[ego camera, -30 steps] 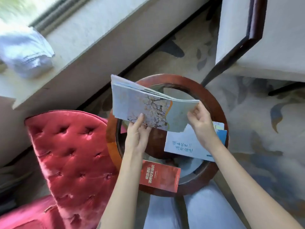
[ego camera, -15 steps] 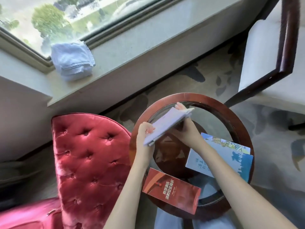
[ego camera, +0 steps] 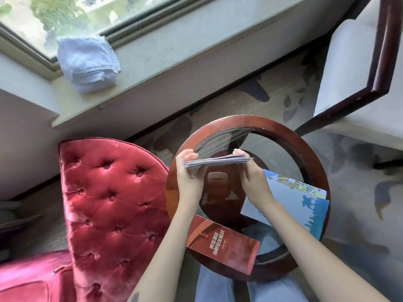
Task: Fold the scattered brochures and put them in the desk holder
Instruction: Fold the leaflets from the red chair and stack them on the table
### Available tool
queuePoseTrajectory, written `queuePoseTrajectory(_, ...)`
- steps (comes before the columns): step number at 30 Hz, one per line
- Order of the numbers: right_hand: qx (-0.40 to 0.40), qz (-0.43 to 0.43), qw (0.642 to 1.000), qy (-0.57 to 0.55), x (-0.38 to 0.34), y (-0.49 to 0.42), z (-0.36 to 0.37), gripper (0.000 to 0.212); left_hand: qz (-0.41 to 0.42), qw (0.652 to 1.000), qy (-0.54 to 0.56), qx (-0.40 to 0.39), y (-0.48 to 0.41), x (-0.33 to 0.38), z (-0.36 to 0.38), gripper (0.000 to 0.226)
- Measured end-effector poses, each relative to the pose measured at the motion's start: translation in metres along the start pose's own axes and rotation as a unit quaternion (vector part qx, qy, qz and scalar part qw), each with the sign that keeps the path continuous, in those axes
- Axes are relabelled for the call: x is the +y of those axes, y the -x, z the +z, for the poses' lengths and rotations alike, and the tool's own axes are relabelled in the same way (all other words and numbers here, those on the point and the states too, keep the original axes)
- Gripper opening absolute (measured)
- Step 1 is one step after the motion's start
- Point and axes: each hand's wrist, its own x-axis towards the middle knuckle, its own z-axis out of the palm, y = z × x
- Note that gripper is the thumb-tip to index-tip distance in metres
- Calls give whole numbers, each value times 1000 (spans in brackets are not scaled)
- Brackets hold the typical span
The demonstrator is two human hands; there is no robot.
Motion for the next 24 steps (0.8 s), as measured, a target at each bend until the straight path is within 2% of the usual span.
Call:
queuePoseTrajectory(6,-22,36,999,-26,-2,-14,8,34,-44,999,6,-14,-8,-3,7,59)
queuePoseTrajectory(11,14,35,999,-3,-5,-18,9,34,-95,995,-18,-13,-13,-2,6,41)
queuePoseTrajectory(14,58,32,998,5,-11,-16,10,38,-83,996,-29,-9,-11,-1,7,37)
queuePoseTrajectory(18,51,51,997,6,-12,-15,11,52,-61,998,-15,-24,-7,-4,9,54)
queuePoseTrajectory(21,34,55,998,21,-7,-15,14,54,-62,997,-2,-35,-7,-7,10,70)
queuePoseTrajectory(24,33,61,997,23,-4,-20,16,53,-58,997,-28,-33,-11,-10,10,66)
